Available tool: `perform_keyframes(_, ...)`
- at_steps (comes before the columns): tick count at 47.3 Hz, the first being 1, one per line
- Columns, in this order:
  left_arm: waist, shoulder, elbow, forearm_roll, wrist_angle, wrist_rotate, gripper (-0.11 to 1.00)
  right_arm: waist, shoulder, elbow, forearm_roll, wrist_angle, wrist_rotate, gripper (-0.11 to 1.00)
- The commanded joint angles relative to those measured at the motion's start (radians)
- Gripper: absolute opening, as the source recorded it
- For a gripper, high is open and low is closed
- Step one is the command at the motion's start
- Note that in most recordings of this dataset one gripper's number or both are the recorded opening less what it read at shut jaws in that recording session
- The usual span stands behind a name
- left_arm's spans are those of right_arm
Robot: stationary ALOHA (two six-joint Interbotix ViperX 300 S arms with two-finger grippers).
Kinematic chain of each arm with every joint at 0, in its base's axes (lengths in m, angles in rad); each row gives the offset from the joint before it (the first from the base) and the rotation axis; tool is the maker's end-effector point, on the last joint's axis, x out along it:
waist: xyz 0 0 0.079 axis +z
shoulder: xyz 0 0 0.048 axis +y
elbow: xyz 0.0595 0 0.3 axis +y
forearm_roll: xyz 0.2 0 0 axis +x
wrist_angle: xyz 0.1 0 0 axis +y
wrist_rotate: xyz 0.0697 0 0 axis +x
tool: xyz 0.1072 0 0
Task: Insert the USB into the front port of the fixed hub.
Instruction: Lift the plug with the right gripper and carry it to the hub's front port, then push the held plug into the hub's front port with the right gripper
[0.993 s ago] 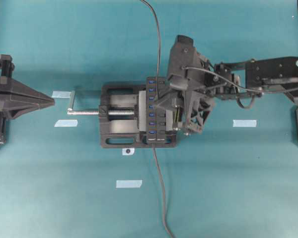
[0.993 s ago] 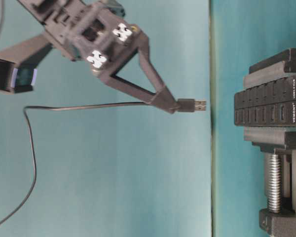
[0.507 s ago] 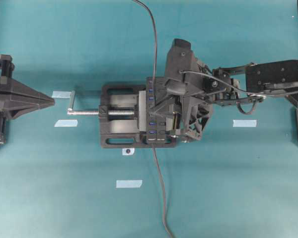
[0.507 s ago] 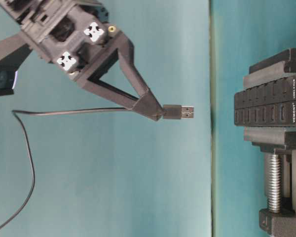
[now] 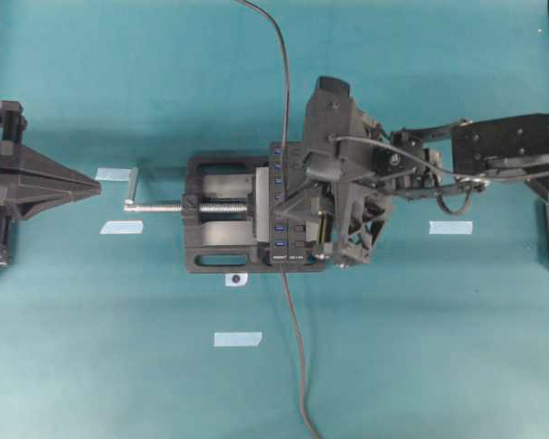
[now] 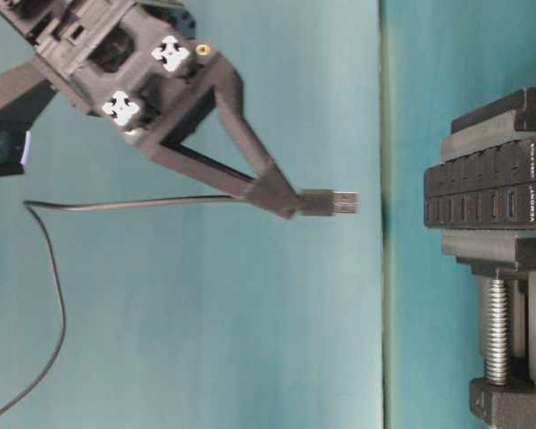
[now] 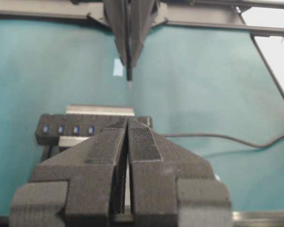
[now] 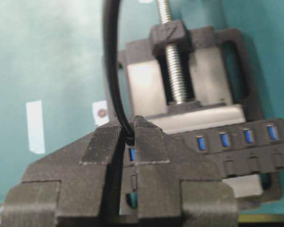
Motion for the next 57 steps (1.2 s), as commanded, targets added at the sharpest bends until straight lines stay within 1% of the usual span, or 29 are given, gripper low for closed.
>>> perform_keyframes(1, -0.002, 0.005, -0.015, 0.002, -0.009, -0.002, 0.00, 0.020, 0.008, -0.008, -0.002, -0.011, 0.011, 0.02)
perform_keyframes(13, -0.002, 0.005, -0.012, 0.002, -0.009, -0.002, 0.00, 0.035, 0.072, -0.006, -0.003, -0.031, 0.011, 0.02)
perform_keyframes(24, -0.002, 0.005, -0.011, 0.002, -0.011, -0.002, 0.00, 0.037, 0.098, -0.005, -0.006, -0.060, 0.011, 0.02)
perform_keyframes(44, 0.000, 0.005, -0.011, 0.002, -0.011, -0.002, 0.00, 0.043, 0.106, 0.031, -0.006, -0.106, 0.012, 0.02)
perform_keyframes(57, -0.002, 0.005, -0.011, 0.003, -0.011, -0.002, 0.00, 0.041, 0.120, 0.032, -0.005, -0.124, 0.012, 0.02)
